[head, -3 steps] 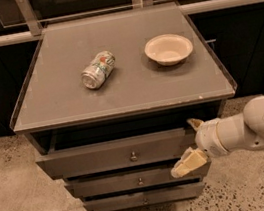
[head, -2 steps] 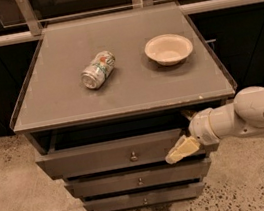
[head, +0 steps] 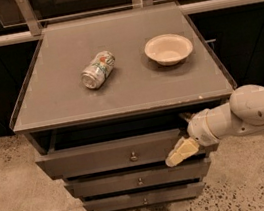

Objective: Open top drawer

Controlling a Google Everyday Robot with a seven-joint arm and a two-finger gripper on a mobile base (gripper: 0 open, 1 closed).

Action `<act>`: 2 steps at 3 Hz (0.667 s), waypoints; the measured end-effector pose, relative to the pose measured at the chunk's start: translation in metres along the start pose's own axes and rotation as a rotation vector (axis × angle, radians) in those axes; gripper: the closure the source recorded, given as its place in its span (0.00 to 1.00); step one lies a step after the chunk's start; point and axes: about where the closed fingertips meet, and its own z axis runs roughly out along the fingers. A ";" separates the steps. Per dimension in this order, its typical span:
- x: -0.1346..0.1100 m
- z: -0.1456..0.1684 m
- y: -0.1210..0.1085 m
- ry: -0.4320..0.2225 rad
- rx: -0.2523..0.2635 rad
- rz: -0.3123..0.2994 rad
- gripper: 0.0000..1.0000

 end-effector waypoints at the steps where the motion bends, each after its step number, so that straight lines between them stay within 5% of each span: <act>1: 0.015 0.006 0.019 0.092 -0.070 0.004 0.00; 2: 0.012 0.003 0.020 0.097 -0.074 0.004 0.00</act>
Offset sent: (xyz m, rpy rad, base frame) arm -0.0662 0.0146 -0.0150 -0.2174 0.2299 0.2461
